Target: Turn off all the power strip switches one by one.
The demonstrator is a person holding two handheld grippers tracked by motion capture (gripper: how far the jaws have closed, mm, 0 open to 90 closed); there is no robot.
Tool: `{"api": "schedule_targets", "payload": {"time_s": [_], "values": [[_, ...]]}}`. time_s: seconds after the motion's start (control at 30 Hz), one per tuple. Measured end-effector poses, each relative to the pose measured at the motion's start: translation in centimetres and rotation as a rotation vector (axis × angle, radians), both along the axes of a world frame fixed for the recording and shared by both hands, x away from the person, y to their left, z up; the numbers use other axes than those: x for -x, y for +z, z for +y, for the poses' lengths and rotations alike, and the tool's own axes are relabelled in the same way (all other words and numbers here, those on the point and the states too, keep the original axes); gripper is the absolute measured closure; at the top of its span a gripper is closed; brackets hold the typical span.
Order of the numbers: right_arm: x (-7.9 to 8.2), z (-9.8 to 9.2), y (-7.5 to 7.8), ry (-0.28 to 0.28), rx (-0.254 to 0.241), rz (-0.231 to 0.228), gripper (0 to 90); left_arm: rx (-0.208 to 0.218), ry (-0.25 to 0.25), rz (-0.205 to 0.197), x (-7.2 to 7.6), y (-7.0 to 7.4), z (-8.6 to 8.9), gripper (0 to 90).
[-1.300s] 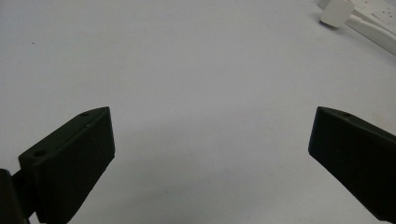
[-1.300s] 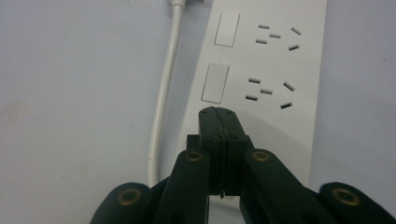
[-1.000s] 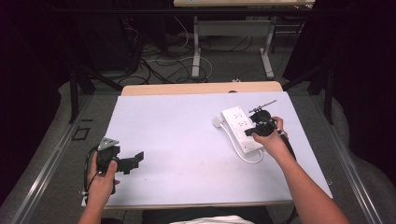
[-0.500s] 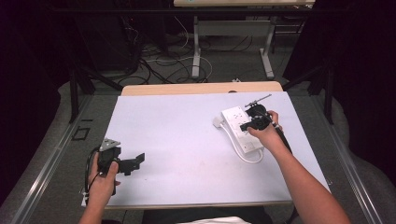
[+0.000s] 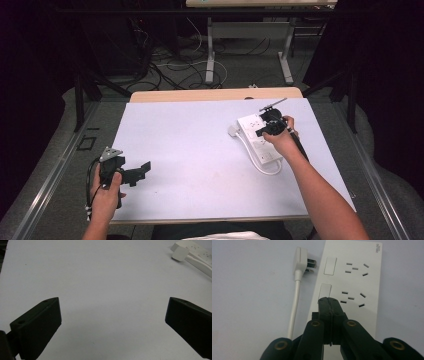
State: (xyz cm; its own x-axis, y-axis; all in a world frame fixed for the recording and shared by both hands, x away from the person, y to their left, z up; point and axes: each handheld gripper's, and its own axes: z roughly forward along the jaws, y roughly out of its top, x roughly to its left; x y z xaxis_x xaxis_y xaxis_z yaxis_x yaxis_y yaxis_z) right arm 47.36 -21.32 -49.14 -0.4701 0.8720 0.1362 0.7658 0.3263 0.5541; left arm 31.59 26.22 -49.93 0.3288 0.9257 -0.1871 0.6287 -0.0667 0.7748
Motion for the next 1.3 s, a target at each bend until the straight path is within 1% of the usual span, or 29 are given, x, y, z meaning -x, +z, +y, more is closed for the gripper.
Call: {"api": "schedule_targets", "payload": {"time_s": [0.03,0.07,0.13,0.17,0.2,0.23,0.27,0.3,0.33,0.37,0.4,0.43,0.47,0.57,0.6,0.63,0.67,0.7,0.8,0.83,0.87,0.97,1.07,1.13,1.17,1.2,1.23,1.27,1.3], "values": [[0.0,0.3,-0.1,0.0,0.02,0.021,90.0,-0.003,-0.001,0.0,0.0,0.0,-0.1,0.5],[-0.2,0.6,-0.5,0.024,0.04,0.013,90.0,-0.009,-0.006,0.001,0.0,0.1,-0.1,0.5],[-0.2,0.7,-0.5,0.029,0.049,0.026,90.0,-0.016,-0.012,-0.006,-0.1,0.0,-0.3,0.5],[-0.2,0.9,-0.6,0.012,0.046,0.036,90.0,-0.024,-0.018,0.008,0.0,0.0,-0.3,0.5],[-0.2,1.1,-0.9,0.037,0.055,0.037,90.0,-0.026,-0.022,0.01,0.0,0.0,-0.3,0.5],[-0.2,1.1,-0.9,0.037,0.055,0.037,90.0,-0.024,-0.022,0.01,-0.1,0.0,-0.3,0.5],[-0.3,1.3,-1.1,0.035,0.078,0.035,90.0,-0.024,-0.02,0.009,0.0,0.0,-0.3,0.5],[-0.3,1.5,-1.3,0.035,0.059,0.033,90.0,-0.024,-0.021,0.008,0.0,0.0,-0.3,0.5],[-0.3,1.5,-1.3,0.035,0.059,0.033,90.0,-0.023,-0.02,0.008,0.0,0.0,-0.3,0.5],[-0.4,1.6,-1.3,0.025,0.08,0.045,90.0,-0.026,-0.02,0.007,0.0,0.0,-0.3,0.5],[-0.4,1.6,-1.3,0.025,0.08,0.045,90.0,-0.026,-0.02,0.007,0.0,0.0,-0.3,0.5],[-0.5,1.7,-1.5,0.01,0.078,0.066,90.0,-0.026,-0.019,0.009,0.0,0.0,-0.3,0.5],[-0.5,1.6,-1.6,0.025,0.088,0.065,90.0,-0.026,-0.019,0.009,0.0,0.0,-0.3,0.5],[-0.6,1.5,-1.7,0.021,0.094,0.059,90.0,-0.023,-0.016,0.005,0.0,0.0,-0.2,0.5],[-0.5,1.6,-1.7,0.011,0.09,0.065,90.0,-0.023,-0.016,0.005,0.0,0.0,-0.2,0.5],[-0.6,1.5,-1.7,0.02,0.092,0.06,90.0,-0.018,-0.012,-0.003,0.0,-0.1,-0.2,0.5],[-0.6,1.5,-1.8,0.024,0.074,0.056,90.0,-0.019,-0.014,0.001,0.0,0.0,-0.2,0.5],[-0.5,1.5,-1.7,0.015,0.074,0.073,90.0,-0.02,-0.014,0.002,0.0,0.0,-0.1,0.5],[-0.6,1.4,-1.8,0.017,0.063,0.082,90.0,-0.028,-0.016,0.006,0.0,0.1,0.0,0.5],[-0.5,1.3,-1.6,0.017,0.089,0.103,90.0,-0.027,-0.016,0.004,0.0,0.1,0.0,0.5],[-0.5,1.3,-1.7,0.006,0.07,0.098,90.0,-0.022,-0.012,0.006,0.0,0.0,0.0,0.5],[-0.5,1.3,-2.1,0.004,0.07,0.077,90.0,-0.025,-0.009,0.008,0.0,0.0,0.0,0.5],[-0.5,1.5,-2.0,0.001,0.073,0.081,90.0,-0.027,-0.012,-0.001,0.0,-0.1,-0.1,0.5],[-0.5,1.5,-2.1,0.004,0.075,0.062,90.0,-0.027,-0.013,0.0,0.0,-0.1,-0.1,0.5],[-0.5,1.5,-2.1,0.004,0.075,0.062,90.0,-0.027,-0.012,0.001,0.0,-0.1,-0.1,0.5],[-0.5,1.5,-2.0,0.006,0.09,0.081,90.0,-0.024,-0.009,0.002,0.0,-0.1,-0.1,0.5],[-0.5,1.6,-2.1,0.002,0.076,0.063,90.0,-0.022,-0.007,0.0,0.0,-0.2,-0.1,0.5],[-0.5,1.6,-2.0,0.004,0.092,0.084,90.0,-0.021,-0.007,-0.001,0.0,-0.2,-0.1,0.5],[-0.5,1.6,-2.0,0.004,0.092,0.084,90.0,-0.021,-0.007,-0.001,0.0,-0.2,-0.1,0.5]]}}
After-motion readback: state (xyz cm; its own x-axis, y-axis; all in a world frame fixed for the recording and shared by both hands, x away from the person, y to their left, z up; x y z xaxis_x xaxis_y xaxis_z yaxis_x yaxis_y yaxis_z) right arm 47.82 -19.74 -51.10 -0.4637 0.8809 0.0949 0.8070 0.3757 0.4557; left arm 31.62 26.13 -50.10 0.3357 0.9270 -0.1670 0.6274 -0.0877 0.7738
